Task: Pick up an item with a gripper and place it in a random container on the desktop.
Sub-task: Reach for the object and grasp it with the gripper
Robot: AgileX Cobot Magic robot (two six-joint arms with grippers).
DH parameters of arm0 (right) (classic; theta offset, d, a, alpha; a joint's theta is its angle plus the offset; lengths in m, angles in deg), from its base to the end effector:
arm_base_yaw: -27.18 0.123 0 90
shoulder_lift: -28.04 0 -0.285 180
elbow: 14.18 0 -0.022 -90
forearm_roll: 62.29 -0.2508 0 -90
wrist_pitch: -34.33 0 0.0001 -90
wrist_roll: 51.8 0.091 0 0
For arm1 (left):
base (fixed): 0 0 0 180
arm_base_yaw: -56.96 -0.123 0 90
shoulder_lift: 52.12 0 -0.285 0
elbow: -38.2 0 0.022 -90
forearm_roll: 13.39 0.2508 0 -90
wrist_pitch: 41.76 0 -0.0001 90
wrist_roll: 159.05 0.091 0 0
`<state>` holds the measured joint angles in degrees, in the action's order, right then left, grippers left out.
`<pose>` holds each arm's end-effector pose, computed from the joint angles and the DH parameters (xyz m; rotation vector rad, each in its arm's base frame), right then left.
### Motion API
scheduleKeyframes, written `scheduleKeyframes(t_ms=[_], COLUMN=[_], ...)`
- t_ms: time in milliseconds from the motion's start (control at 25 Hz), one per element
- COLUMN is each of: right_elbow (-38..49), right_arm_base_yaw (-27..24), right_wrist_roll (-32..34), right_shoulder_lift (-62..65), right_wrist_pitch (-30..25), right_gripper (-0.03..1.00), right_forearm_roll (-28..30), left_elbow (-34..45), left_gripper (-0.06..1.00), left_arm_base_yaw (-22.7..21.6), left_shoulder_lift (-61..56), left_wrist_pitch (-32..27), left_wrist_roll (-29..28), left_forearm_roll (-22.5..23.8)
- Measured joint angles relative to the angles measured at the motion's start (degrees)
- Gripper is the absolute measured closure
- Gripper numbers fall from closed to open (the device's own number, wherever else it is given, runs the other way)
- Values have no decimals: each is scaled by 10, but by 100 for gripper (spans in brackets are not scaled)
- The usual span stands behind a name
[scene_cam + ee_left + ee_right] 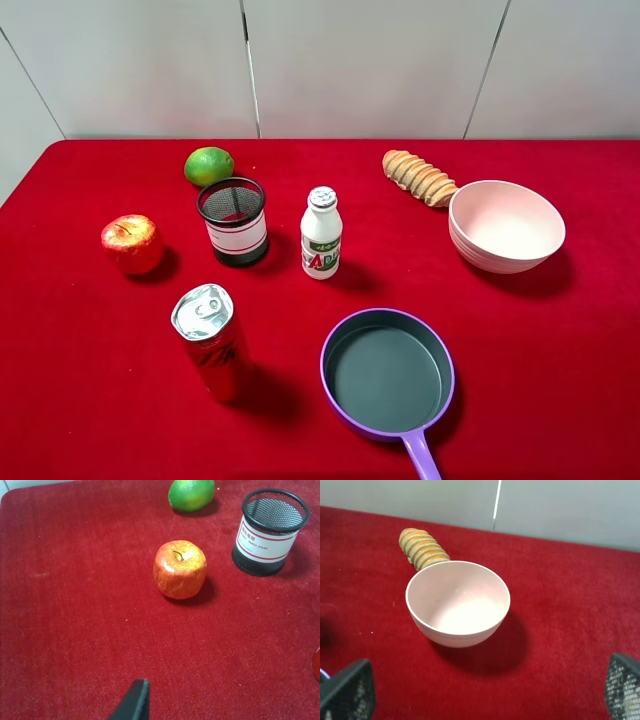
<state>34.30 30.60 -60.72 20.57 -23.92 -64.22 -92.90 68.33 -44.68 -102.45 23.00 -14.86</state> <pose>-0.0043 0.0024 0.2813 -0.2150 1.9812 -0.0219 -0.0053 -0.0010 0.2758 0.2401 2.0307 -0.1324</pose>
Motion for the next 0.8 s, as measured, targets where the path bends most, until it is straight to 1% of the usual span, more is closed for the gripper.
scheduleKeyframes(t_ms=[800], right_elbow=[0], right_arm_base_yaw=[0], right_wrist_roll=[0], right_shoulder_lift=[0], right_wrist_pitch=[0], right_gripper=[27], right_forearm_roll=[0], left_elbow=[0], left_gripper=[-4], left_arm_base_yaw=[0], left_shoulder_lift=[0], left_wrist_pitch=[0], left_wrist_roll=[0], left_forearm_roll=[0])
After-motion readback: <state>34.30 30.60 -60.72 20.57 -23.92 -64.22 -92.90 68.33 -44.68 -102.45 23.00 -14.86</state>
